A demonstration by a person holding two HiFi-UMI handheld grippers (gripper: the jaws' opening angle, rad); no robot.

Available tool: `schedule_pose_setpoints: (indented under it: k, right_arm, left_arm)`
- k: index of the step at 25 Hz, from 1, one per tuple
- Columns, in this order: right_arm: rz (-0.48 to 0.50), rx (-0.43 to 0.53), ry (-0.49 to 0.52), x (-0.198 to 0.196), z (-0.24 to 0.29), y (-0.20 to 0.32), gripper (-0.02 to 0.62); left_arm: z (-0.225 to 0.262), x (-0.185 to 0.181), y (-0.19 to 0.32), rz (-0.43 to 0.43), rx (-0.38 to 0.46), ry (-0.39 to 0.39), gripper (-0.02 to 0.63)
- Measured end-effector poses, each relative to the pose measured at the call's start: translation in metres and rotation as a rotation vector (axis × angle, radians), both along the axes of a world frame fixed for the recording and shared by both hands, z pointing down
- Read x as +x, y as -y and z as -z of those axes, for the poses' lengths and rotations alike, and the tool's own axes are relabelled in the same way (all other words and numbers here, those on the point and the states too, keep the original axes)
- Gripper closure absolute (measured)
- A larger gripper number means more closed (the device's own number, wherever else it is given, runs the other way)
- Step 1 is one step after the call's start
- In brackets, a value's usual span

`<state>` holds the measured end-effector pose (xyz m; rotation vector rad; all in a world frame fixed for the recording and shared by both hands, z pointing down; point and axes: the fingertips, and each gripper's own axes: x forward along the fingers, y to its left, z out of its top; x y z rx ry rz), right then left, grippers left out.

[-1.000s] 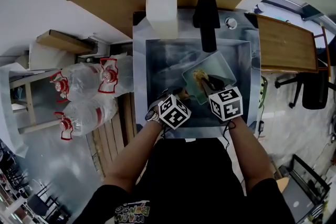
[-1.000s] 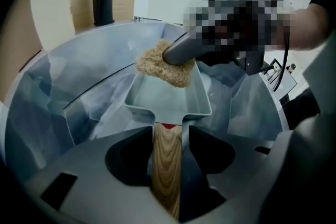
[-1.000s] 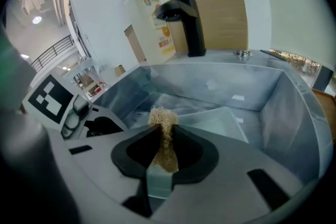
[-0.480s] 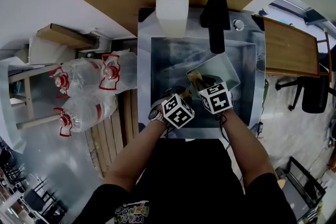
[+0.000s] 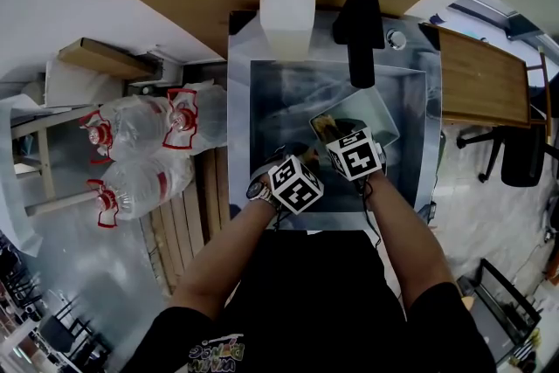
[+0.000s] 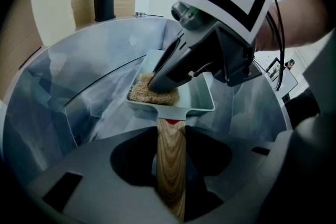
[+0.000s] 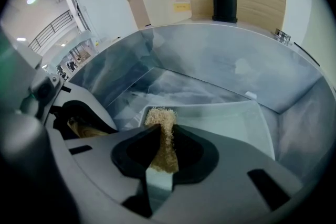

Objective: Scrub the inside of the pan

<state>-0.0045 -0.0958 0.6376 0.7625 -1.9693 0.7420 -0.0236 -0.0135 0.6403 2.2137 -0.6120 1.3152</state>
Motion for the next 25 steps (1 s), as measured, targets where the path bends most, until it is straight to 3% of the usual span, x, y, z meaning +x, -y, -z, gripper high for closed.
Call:
schedule_pose_setpoints:
  k: [9,25]
  right_arm:
    - [-0.029,0.027,-0.039,0.025,-0.001,0.018,0.515]
    - [-0.122,0.111,-0.208,0.095,-0.004,0.065,0.515]
  left_arm:
    - [-0.001,0.0,-0.001,0.0,-0.001,0.0,0.434]
    - [0.001,0.0,0.0,0.001,-0.002,-0.001,0.434]
